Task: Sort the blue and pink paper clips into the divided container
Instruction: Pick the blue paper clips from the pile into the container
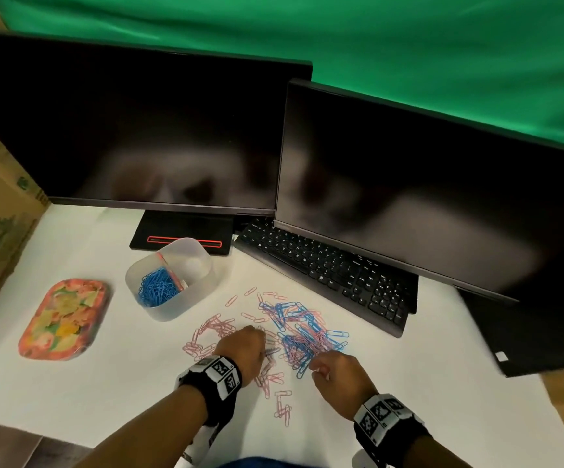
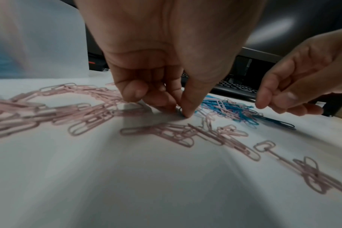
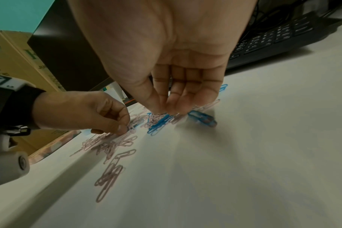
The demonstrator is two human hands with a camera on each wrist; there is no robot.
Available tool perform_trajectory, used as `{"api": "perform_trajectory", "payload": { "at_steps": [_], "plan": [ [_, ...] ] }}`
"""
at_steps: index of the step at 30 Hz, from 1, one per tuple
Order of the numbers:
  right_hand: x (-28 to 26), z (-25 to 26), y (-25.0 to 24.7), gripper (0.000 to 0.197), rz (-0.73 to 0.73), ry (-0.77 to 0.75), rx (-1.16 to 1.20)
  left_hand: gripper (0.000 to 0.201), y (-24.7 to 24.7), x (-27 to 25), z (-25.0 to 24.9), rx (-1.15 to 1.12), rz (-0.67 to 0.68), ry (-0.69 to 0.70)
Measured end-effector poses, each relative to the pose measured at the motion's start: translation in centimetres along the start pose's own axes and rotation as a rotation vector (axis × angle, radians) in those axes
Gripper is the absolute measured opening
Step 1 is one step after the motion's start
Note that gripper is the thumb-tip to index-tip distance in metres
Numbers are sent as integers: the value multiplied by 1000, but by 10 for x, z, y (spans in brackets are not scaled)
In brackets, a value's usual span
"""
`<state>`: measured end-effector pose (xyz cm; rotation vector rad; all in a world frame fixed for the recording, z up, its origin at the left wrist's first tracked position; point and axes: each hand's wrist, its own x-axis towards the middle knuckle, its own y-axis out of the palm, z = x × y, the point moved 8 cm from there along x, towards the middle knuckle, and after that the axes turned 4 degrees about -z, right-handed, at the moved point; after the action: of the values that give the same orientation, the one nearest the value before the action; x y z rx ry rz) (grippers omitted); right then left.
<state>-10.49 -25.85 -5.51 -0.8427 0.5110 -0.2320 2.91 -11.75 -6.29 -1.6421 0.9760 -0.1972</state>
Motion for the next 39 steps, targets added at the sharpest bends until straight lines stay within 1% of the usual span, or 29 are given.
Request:
{"api": "perform_trajectory", "payload": {
  "at_steps": [2, 4, 8, 12, 14, 16, 17, 19, 21, 24, 26, 27, 29, 30, 33, 36, 38, 39],
  "plan": [
    [-3, -4, 0, 21, -1, 12, 17, 18, -3, -1, 2, -11, -14, 5],
    [-5, -7, 0, 20, -6, 22, 32, 15, -6, -3, 3, -69, -23, 9],
    [-9, -12, -1, 20, -16, 42, 73, 15, -14, -4, 10, -280, -62, -23],
    [-10, -13, -5, 21, -27, 60, 95, 23, -14, -6, 18, -460, -35, -63],
    [-11, -9, -6, 23, -26, 34, 61, 22, -17, -6, 21, -507, -52, -84],
    [-12, 0, -5, 28, -13, -51, -46, 21, -16, -5, 24, -594, -42, -131],
    [-13, 5, -2, 31, -1, -104, -101, 20, -14, -5, 25, -681, -15, -173],
    [-14, 15, 5, 35, 29, -203, -193, 21, -10, -5, 26, -931, 29, -276],
    [-15, 21, 13, 36, 56, -277, -267, 24, -9, -4, 24, -1189, 30, -364],
    [-17, 24, 17, 30, 22, -334, -313, 24, -9, -5, 17, -1499, 32, -442],
    [-17, 22, 18, 27, 2, -347, -313, 21, -7, -6, 16, -1638, 32, -488],
    [-16, 21, 17, 32, -12, -340, -305, 19, -5, -6, 16, -1672, 26, -506],
    [-12, 22, 16, 41, -50, -343, -328, 16, -2, -5, 17, -1670, 18, -524],
    [-11, 24, 15, 39, -61, -352, -342, 15, 0, -4, 16, -1656, 23, -522],
    [-6, 29, 13, 22, -73, -385, -411, 20, 4, 0, 11, -1670, 48, -521],
    [-5, 29, 13, 20, -79, -377, -454, 20, 6, 1, 6, -1674, 45, -533],
    [-5, 26, 16, 20, -70, -362, -442, 23, 4, 1, 4, -1595, 26, -516],
    [-5, 25, 18, 18, -60, -358, -428, 24, 2, 1, 4, -1517, 23, -498]
  ]
}}
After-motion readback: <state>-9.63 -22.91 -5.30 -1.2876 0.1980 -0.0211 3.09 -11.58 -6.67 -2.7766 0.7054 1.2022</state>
